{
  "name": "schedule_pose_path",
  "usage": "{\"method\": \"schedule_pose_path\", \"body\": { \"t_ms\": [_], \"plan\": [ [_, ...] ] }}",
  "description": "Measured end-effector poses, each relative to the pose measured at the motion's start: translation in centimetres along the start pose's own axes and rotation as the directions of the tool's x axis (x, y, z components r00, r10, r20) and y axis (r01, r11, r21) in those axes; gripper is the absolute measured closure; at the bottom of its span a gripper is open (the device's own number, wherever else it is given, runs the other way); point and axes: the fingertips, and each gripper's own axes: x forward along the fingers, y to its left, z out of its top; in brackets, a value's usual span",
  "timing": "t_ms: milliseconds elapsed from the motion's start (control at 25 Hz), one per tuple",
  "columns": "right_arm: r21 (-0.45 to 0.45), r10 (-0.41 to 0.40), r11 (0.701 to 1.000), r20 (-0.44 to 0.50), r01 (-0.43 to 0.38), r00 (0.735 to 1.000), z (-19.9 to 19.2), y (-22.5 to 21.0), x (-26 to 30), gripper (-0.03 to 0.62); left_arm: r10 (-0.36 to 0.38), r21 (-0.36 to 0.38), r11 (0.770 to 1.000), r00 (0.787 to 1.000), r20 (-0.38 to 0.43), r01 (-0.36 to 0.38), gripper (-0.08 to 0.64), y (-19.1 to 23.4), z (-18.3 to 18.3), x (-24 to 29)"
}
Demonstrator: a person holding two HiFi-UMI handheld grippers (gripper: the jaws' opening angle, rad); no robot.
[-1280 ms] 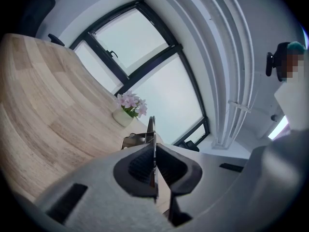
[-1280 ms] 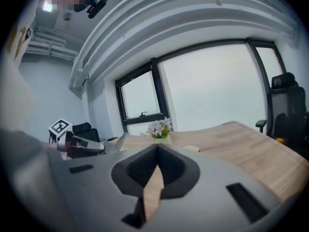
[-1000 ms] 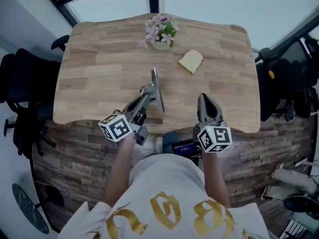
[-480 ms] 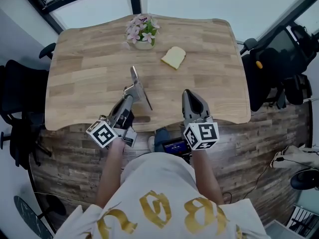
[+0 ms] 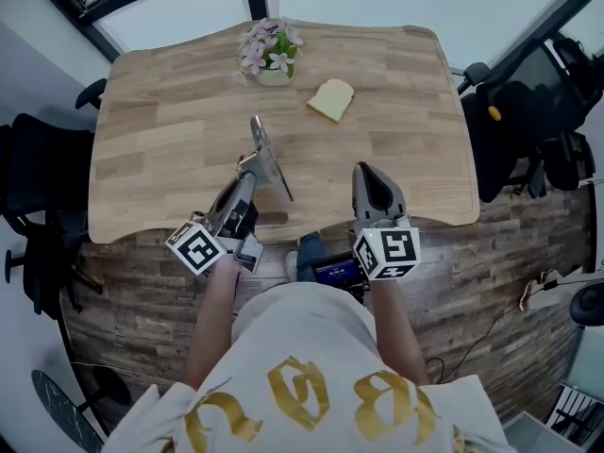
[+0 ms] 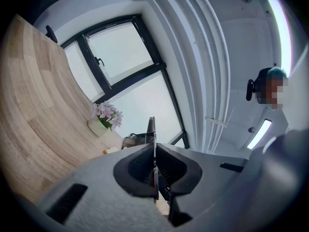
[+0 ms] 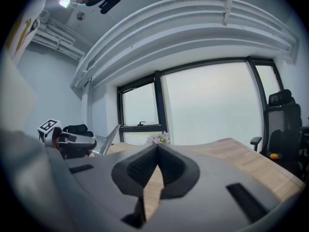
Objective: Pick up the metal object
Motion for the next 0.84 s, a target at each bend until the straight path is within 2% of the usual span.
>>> {"method": "schedule_pose_path", "body": {
  "t_ms": [240, 840],
  "plan": [
    [-0.006, 0.003, 1.000, -0.004, -0.003, 1.000, 0.2, 0.0, 0.3, 0.583, 0.008, 0.041, 0.999, 1.000, -0.020, -0.007, 0.540, -0.1, 0.2, 0.1],
    [-0.024, -0.018, 1.000, -0.039, 0.017, 0.999, -0.5, -0.5, 0.5, 0.583, 0.011, 0.070, 0.998, 0.997, -0.077, -0.005, 0.540, 0.0, -0.9, 1.0]
  ]
}}
